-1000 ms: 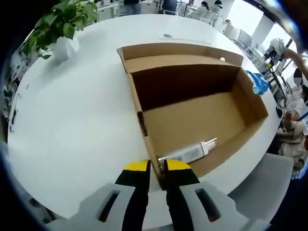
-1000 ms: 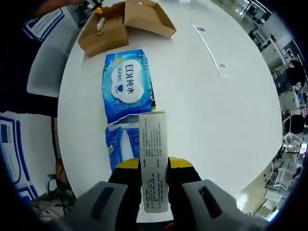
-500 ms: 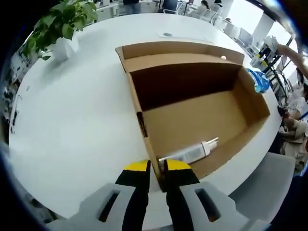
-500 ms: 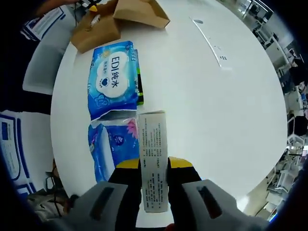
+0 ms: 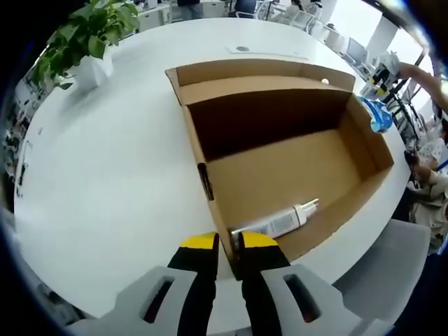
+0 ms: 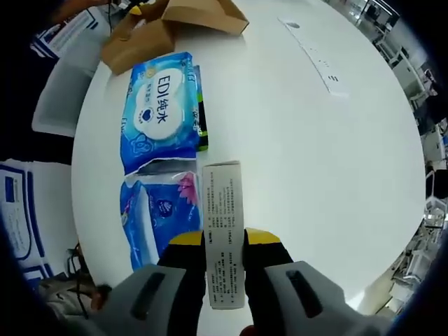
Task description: Operate the shoe box by opening the lid, removing the specified soft item, and placing it in the target area until the item is outside and the box remains undamaged.
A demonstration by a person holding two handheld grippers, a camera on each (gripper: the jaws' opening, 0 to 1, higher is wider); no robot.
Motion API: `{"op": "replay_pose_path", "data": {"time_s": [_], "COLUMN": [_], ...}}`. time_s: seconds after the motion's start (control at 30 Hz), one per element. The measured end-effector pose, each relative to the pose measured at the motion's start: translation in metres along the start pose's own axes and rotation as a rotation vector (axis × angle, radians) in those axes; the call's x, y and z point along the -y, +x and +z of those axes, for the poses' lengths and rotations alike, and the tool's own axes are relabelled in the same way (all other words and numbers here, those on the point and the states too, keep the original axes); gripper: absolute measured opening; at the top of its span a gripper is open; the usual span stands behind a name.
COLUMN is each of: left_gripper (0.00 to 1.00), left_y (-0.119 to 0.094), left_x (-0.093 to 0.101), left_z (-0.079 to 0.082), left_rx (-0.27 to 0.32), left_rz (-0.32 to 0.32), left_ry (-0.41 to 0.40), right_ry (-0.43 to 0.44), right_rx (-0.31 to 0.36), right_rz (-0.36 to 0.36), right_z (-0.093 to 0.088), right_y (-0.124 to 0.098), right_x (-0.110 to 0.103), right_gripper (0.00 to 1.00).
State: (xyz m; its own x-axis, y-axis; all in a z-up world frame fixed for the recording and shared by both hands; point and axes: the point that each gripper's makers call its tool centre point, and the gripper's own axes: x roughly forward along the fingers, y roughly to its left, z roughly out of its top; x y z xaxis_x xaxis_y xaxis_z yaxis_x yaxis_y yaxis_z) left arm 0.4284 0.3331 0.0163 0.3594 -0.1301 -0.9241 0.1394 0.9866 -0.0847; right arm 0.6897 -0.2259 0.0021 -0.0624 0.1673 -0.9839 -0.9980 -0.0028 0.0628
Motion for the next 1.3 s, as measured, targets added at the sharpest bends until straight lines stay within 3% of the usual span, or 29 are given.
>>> {"op": "replay_pose_path", "data": {"time_s": [0.67, 1.0, 1.3], "left_gripper": [0.09, 0.09, 0.09], "left_y": [0.003, 0.003, 0.004], "left_x": [0.000, 0.000, 0.000], "left_z": [-0.002, -0.002, -0.002], "left_rx": [-0.018, -0.024, -0.013], "left_rz": [0.012, 0.013, 0.004], "left_ry": [0.008, 0.014, 0.017], "right_ry": [0.003, 0.018, 0.010], "right_rx": [-0.010, 0.022, 0.058], "right_rz": [-0.001, -0.028, -0.056], "right_z": [-0.007, -0.003, 0.012], "right_y": [0.014, 0.000, -0.030], "right_x": [-0.002, 0.000, -0.013], "right_gripper": [0.18, 0.21, 0.18]}}
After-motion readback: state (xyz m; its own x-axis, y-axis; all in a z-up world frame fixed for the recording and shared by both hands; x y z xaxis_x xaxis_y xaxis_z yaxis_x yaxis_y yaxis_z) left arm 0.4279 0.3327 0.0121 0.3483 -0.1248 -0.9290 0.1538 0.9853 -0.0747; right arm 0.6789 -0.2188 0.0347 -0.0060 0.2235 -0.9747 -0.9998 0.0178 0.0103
